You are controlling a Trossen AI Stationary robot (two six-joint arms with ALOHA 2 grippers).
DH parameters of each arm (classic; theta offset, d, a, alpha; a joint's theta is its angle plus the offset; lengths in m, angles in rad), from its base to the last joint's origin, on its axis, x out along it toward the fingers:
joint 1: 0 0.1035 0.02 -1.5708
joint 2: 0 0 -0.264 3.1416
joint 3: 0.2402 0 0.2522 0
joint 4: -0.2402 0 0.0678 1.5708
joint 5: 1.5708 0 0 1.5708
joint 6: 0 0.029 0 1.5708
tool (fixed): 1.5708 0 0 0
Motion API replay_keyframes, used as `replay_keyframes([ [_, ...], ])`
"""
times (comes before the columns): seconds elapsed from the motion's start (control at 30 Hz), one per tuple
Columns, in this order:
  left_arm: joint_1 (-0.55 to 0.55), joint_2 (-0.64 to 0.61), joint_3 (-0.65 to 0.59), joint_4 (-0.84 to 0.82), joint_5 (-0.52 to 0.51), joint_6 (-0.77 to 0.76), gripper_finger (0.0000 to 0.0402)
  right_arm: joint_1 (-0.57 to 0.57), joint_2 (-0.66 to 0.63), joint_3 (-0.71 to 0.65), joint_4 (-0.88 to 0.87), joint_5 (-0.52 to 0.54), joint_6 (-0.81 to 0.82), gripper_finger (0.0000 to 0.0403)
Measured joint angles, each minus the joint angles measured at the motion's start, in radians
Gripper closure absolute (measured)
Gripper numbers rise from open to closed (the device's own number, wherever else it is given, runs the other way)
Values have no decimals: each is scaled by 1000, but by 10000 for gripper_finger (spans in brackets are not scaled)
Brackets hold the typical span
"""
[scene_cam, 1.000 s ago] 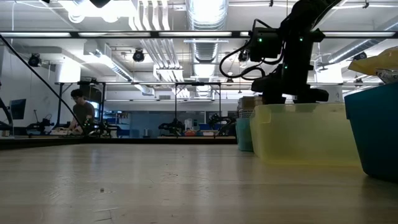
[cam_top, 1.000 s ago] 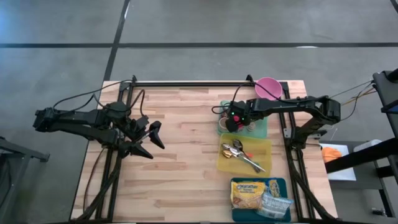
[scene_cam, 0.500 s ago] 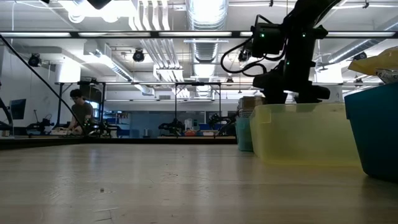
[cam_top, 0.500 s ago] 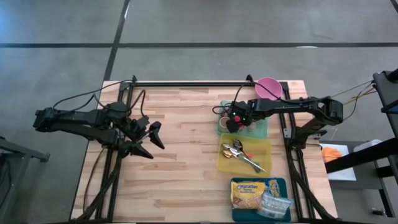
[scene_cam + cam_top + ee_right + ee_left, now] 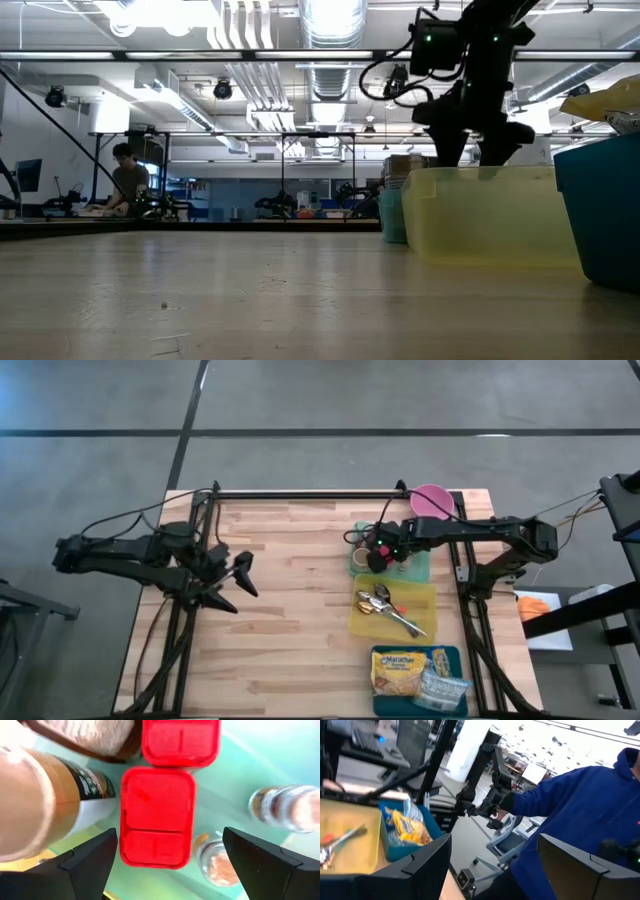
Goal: Pick & Place Food Item
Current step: Return to Home Position
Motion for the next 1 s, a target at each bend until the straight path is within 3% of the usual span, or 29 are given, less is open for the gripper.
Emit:
replay_keyframes([
  [0.4, 0, -75, 0, -34, 0, 37, 103, 62, -194, 21, -38, 19, 43, 45],
  [0.5, 0, -74, 0, -41, 0, 40, 103, 90, -241, 21, -38, 17, 57, 65],
  [0.7, 0, -85, -1, -58, -6, 106, 103, 152, -309, 21, -16, 18, 65, 178],
  [0.93, 4, -141, -14, -192, -159, 126, 103, 242, -382, 21, 150, 20, -48, 340],
  [1.0, 4, -167, -42, -177, -162, 133, 103, 276, -408, 20, 209, 21, -101, 377],
])
